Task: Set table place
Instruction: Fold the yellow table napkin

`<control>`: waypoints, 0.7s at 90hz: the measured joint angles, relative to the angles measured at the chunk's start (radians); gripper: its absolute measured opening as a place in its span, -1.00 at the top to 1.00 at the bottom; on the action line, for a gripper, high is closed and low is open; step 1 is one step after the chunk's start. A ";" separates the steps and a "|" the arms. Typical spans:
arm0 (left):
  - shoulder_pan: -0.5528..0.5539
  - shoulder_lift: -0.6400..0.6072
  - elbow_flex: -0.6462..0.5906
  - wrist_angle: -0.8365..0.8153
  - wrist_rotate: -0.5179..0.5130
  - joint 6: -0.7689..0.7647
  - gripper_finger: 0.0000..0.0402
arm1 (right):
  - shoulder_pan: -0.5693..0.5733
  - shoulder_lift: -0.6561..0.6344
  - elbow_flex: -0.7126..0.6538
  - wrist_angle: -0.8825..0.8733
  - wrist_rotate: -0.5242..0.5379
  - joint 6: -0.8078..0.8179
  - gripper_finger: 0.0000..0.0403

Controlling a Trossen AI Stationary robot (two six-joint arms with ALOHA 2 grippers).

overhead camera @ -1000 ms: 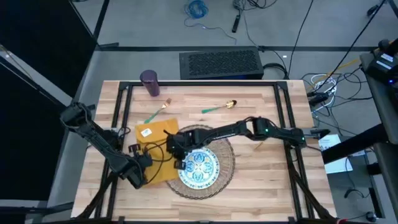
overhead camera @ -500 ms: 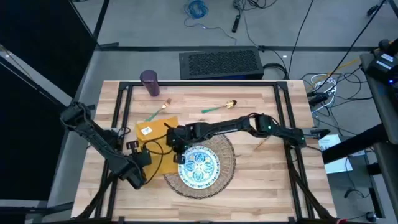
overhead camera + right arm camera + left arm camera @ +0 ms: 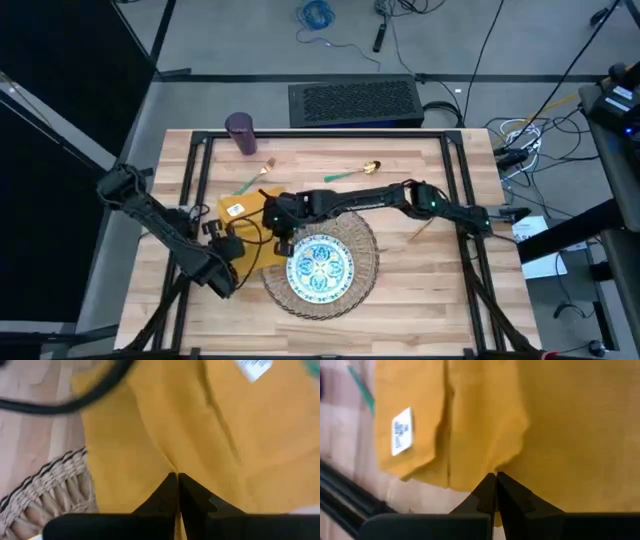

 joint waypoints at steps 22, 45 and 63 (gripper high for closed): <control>0.074 -0.088 0.001 -0.083 -0.085 -0.062 1.00 | -0.055 0.000 0.006 -0.011 0.003 -0.023 1.00; 0.172 -0.163 0.001 -0.120 -0.132 -0.030 1.00 | -0.096 0.000 0.007 -0.010 0.003 -0.049 1.00; 0.252 -0.182 0.001 -0.121 -0.161 0.014 1.00 | -0.124 0.000 0.007 0.025 0.003 -0.081 1.00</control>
